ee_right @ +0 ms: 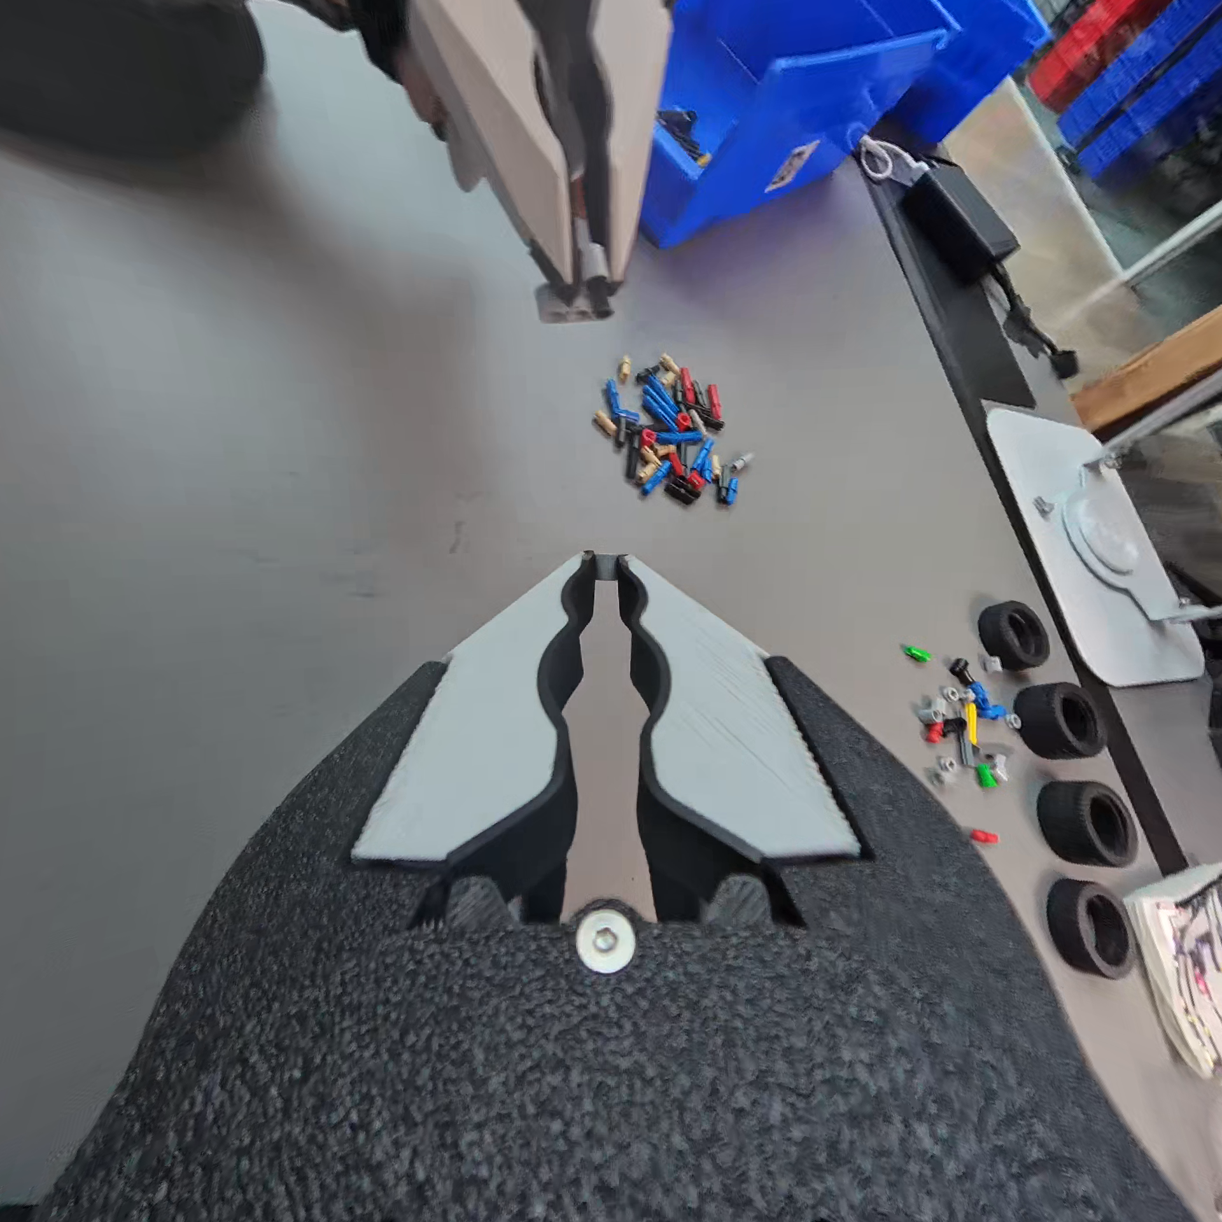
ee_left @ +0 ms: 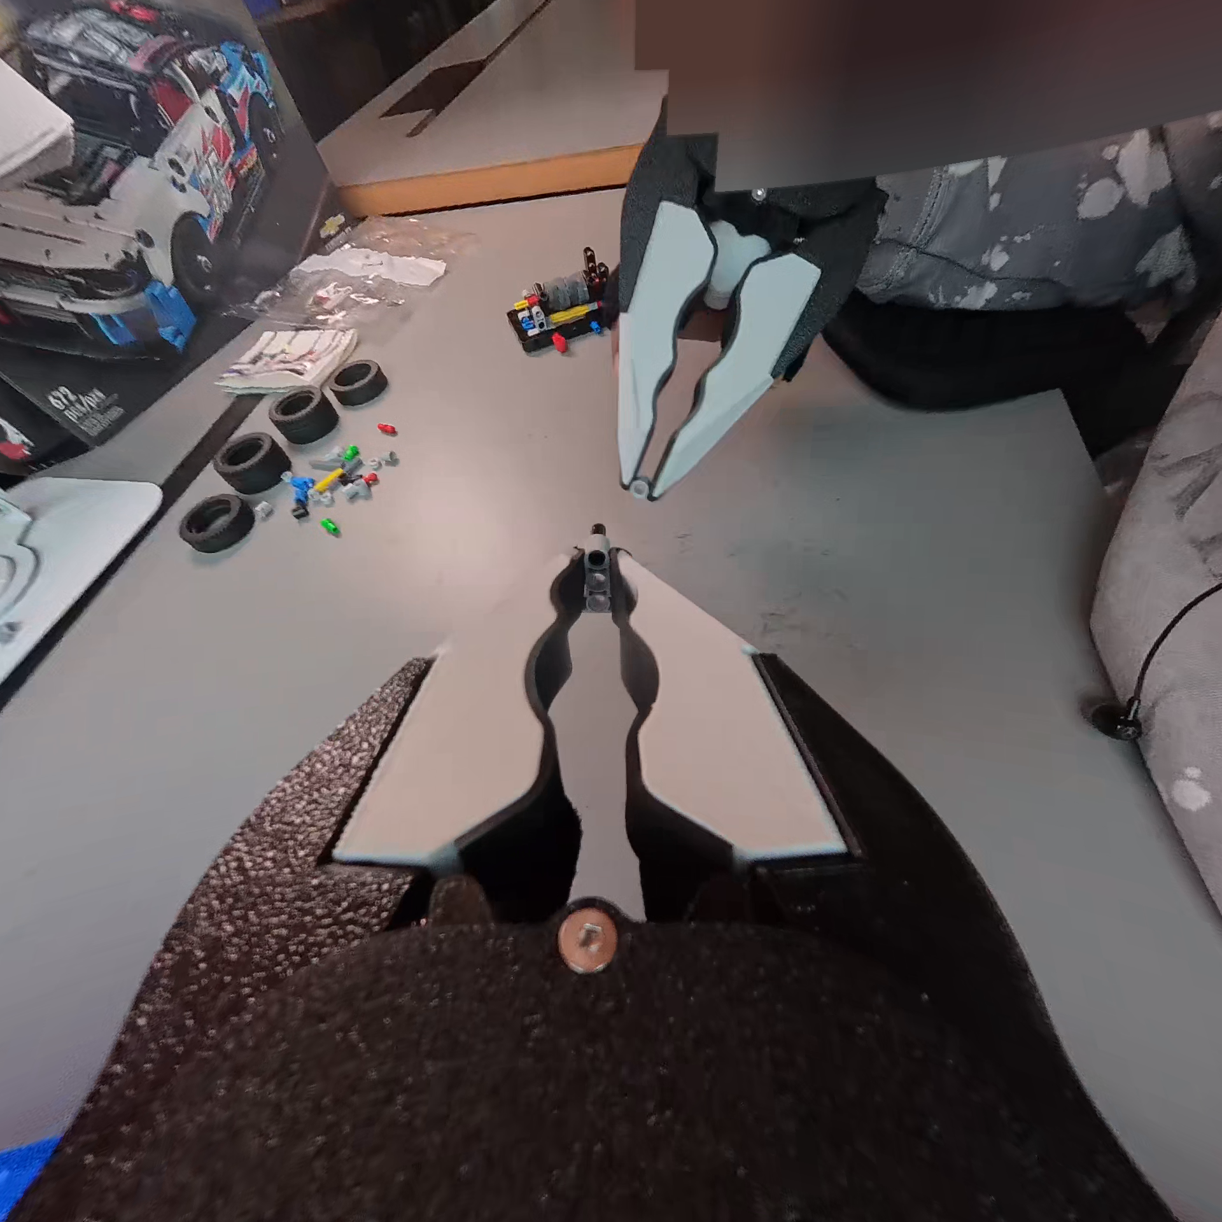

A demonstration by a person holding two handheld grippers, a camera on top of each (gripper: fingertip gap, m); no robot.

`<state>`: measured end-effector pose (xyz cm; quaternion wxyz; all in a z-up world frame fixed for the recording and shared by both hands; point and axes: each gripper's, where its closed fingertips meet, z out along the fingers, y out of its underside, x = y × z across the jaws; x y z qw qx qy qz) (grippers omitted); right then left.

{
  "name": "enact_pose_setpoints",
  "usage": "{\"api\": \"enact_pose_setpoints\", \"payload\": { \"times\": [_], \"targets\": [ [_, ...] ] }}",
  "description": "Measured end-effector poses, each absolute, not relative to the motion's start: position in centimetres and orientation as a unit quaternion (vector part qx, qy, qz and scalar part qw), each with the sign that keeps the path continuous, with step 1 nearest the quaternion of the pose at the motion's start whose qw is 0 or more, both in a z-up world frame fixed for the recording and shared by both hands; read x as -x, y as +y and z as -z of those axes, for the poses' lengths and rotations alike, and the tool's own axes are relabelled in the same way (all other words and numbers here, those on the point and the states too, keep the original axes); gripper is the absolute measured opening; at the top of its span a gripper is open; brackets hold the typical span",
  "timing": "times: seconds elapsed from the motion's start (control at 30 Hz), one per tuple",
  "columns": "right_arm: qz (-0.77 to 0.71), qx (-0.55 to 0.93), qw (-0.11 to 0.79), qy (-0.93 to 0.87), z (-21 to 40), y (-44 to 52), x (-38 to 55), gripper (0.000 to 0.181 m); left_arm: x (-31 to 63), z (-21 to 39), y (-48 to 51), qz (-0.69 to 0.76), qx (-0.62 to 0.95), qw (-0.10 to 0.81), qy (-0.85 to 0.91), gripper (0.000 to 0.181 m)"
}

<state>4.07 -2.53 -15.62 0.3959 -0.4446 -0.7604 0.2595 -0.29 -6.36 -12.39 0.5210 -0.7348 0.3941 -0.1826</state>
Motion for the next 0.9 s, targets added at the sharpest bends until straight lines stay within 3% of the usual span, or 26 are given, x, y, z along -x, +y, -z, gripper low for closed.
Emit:
{"api": "enact_pose_setpoints", "payload": {
  "times": [0.03, 0.27, 0.53, 0.73, 0.8, 0.9],
  "targets": [
    [-0.253, 0.464, 0.402, -0.748, 15.8, -1.2, -4.2, 0.006, 0.4, 12.5, -6.2, 0.191, 0.737, 0.524, 0.381, 0.007],
    [-0.198, 0.647, 0.471, -0.567, 16.9, 12.1, -4.4, 0.007, 0.5, 12.4, -4.9, 0.264, 0.733, 0.549, 0.302, 0.007],
    [-0.134, 0.746, 0.403, -0.513, 21.5, 21.2, -2.1, 0.009, 0.4, 12.0, -5.0, 0.295, 0.708, 0.576, 0.283, 0.007],
    [-0.17, 0.716, 0.429, -0.523, 19.7, 20.1, -1.5, 0.025, -0.1, 11.3, -5.5, 0.297, 0.688, 0.59, 0.301, 0.007],
    [-0.254, 0.655, 0.446, -0.555, 16.1, 16.5, -0.5, 0.023, -0.2, 11.2, -5.6, 0.295, 0.684, 0.594, 0.303, 0.007],
    [-0.41, 0.561, 0.386, -0.607, 11.6, 7.1, -0.3, 0.018, -0.1, 10.8, -5.6, 0.261, 0.68, 0.609, 0.315, 0.007]
  ]
}}
